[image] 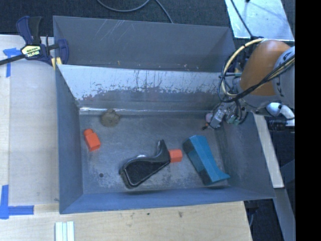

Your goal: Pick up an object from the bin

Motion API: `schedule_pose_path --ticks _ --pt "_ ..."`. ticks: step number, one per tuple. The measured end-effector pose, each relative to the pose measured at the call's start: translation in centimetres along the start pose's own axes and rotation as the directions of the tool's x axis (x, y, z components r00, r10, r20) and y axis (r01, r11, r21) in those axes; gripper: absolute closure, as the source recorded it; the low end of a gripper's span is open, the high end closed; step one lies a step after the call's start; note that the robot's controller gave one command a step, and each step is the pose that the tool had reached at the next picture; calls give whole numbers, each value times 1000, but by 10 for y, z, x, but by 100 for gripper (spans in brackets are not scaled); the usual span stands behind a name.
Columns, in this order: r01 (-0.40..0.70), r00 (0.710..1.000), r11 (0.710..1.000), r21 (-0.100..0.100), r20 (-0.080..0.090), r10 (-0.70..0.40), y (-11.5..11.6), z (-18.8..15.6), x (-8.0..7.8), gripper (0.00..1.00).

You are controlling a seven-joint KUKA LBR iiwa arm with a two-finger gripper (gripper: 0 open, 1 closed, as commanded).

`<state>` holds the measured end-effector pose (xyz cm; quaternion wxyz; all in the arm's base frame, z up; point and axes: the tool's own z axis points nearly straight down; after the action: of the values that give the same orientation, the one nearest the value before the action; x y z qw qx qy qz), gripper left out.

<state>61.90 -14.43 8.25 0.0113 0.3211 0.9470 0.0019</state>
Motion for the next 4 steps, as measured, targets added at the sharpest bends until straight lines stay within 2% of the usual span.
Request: schedule_pose_path --ticks 1,2,4 --pt "0 1000 1000 3 -6 0 -1 -19 1 100" --pt "0 1000 1000 -1 3 0 0 -37 -2 100" --pt "1 1000 1000 -1 4 -1 -1 -51 -2 100"
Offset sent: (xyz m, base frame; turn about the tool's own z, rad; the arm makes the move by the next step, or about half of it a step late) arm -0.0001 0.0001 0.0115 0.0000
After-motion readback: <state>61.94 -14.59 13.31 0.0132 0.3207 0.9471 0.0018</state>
